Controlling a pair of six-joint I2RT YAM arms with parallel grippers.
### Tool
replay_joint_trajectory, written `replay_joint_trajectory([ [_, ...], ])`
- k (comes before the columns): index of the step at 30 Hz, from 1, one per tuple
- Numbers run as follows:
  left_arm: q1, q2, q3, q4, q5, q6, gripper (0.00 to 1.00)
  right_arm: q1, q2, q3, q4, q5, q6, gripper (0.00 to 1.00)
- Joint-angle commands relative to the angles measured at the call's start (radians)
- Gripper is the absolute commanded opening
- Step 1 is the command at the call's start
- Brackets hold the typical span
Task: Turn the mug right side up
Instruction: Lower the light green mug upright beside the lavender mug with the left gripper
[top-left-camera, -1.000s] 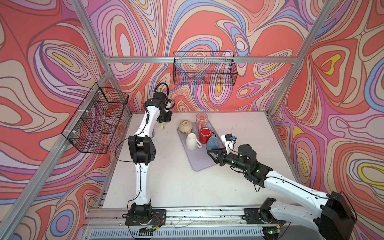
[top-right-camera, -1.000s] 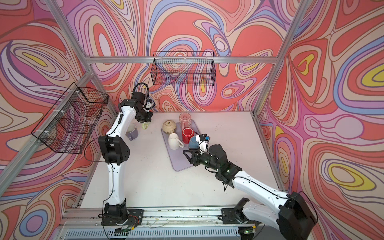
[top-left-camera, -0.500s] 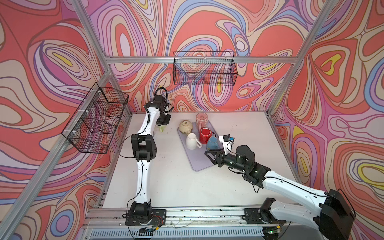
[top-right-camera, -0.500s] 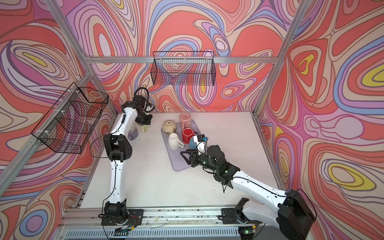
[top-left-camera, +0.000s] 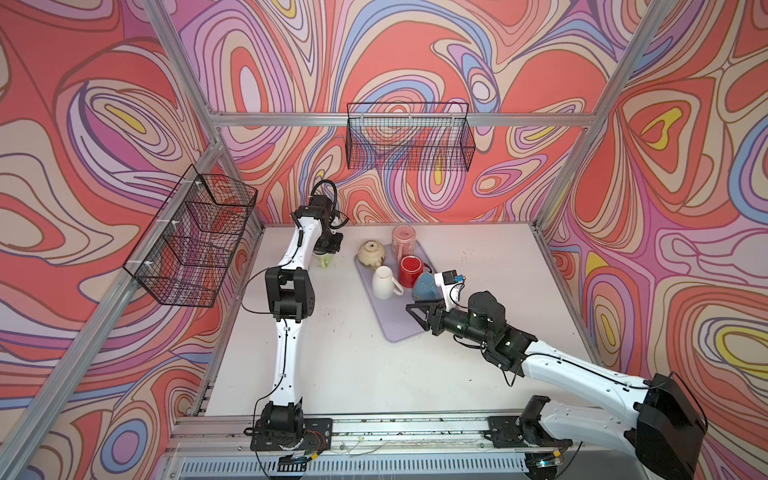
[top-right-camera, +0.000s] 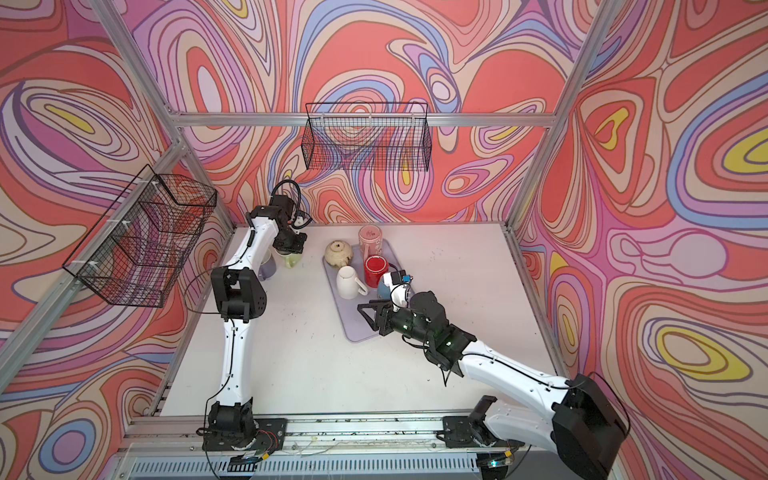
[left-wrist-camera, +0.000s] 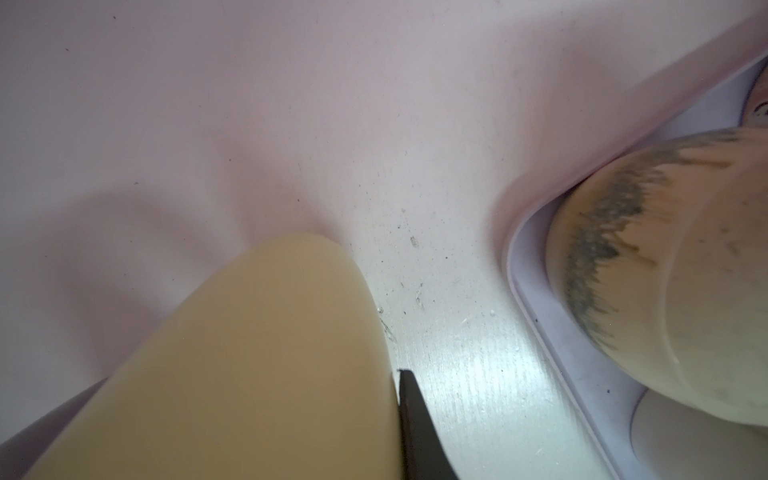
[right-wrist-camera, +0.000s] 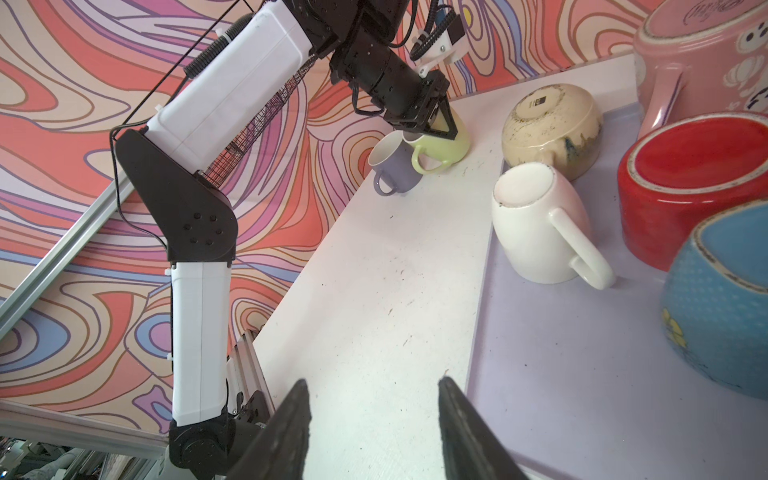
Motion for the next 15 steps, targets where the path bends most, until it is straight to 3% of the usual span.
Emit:
replay_joint_trajectory([
  [1,0.005,0.010,0.035,0.000,-0.013,0.018,0.00,0.008,0.007,0.014,0.019,0.017,0.002,0.51],
  [15,0.004,0.025,0.035,-0.002,-0.026,0.011,0.04,0.017,0.004,0.006,0.022,0.025,0.008,0.51],
])
